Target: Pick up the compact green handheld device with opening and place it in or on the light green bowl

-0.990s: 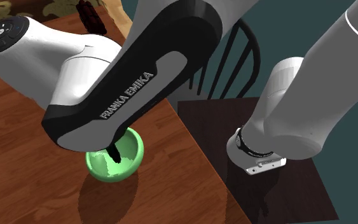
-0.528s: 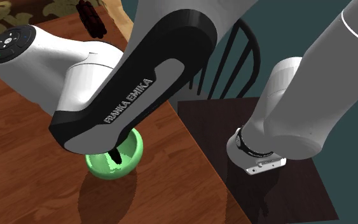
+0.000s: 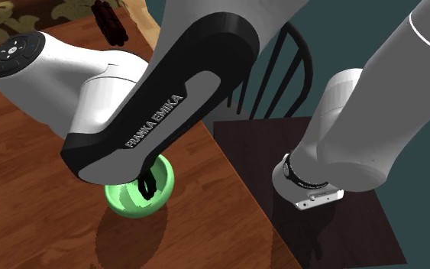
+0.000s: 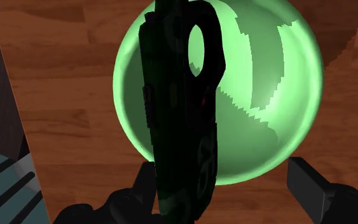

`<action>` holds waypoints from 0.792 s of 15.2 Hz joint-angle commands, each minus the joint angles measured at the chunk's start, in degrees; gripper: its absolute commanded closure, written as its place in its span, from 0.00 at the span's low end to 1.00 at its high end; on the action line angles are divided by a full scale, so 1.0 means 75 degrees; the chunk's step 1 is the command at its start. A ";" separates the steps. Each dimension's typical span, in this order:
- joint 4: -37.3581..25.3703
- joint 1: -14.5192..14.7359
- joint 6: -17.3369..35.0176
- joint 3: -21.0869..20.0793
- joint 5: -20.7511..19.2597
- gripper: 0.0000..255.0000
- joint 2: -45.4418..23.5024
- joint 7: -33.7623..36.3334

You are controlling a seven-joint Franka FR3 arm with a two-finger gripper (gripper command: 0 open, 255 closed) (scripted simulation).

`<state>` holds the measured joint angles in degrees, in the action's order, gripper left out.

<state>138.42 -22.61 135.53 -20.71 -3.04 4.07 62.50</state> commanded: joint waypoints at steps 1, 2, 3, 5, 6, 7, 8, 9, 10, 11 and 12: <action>-0.0082 0.0018 -0.0258 0.0002 0.0105 0.00 0.0189 -0.0071; -0.0184 0.0033 -0.0526 0.0010 0.0197 0.00 0.0368 -0.0138; -0.0297 0.0049 -0.0795 0.0022 0.0277 0.00 0.0534 -0.0196; -0.0394 0.0063 -0.1007 0.0035 0.0332 0.00 0.0657 -0.0237; -0.0393 0.0064 -0.1007 0.0035 0.0332 0.00 0.0658 -0.0237; -0.0393 0.0064 -0.1007 0.0035 0.0332 0.00 0.0657 -0.0237; -0.0394 0.0064 -0.1007 0.0035 0.0332 0.00 0.0657 -0.0237; -0.0394 0.0064 -0.1007 0.0035 0.0332 0.00 0.0657 -0.0237; -0.0394 0.0064 -0.1007 0.0035 0.0331 0.00 0.0657 -0.0237; -0.0394 0.0064 -0.1007 0.0035 0.0331 0.00 0.0657 -0.0237; -0.0394 0.0064 -0.1007 0.0035 0.0331 0.00 0.0657 -0.0237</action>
